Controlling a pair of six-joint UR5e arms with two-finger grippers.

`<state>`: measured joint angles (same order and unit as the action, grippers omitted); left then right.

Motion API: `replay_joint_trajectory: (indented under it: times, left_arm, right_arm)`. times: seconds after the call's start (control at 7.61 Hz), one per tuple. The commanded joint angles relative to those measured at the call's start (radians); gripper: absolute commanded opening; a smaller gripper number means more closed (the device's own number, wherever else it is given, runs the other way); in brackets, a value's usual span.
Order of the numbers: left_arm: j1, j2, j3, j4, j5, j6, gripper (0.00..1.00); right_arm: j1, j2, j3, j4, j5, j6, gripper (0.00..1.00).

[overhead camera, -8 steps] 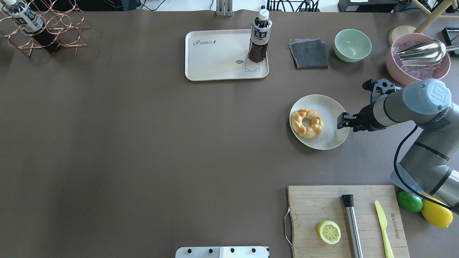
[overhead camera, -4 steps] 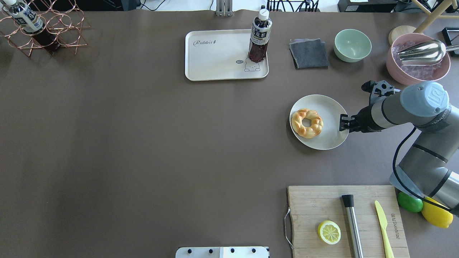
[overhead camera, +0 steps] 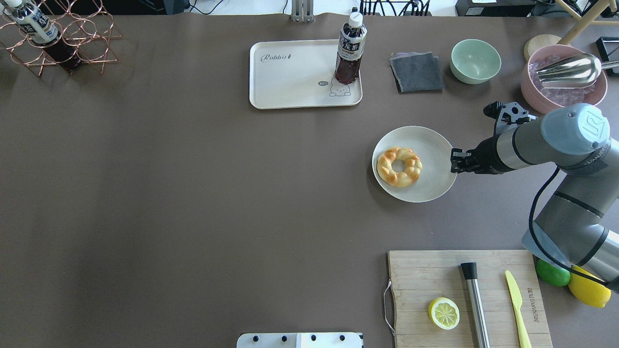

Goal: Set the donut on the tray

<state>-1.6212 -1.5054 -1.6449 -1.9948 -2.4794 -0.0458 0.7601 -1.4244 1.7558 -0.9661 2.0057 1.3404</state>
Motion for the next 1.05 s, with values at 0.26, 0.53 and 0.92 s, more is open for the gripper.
replay_joint_trajectory:
  times: [0.26, 0.53, 0.92]
  left_arm:
    - [0.024, -0.062, -0.058, 0.011, -0.056, -0.121, 0.98]
    - [0.05, -0.081, -0.067, 0.007, -0.151, -0.195, 0.99]
    - [0.093, -0.085, -0.072, -0.004, -0.177, -0.253, 1.0]
  right_arm:
    - [-0.067, 0.311, 0.013, -0.145, -0.033, 0.205, 0.0]
    - [-0.164, 0.503, 0.014, -0.354, -0.135, 0.294, 0.0]
    - [-0.316, 0.81, -0.022, -0.665, -0.286, 0.426, 0.0]
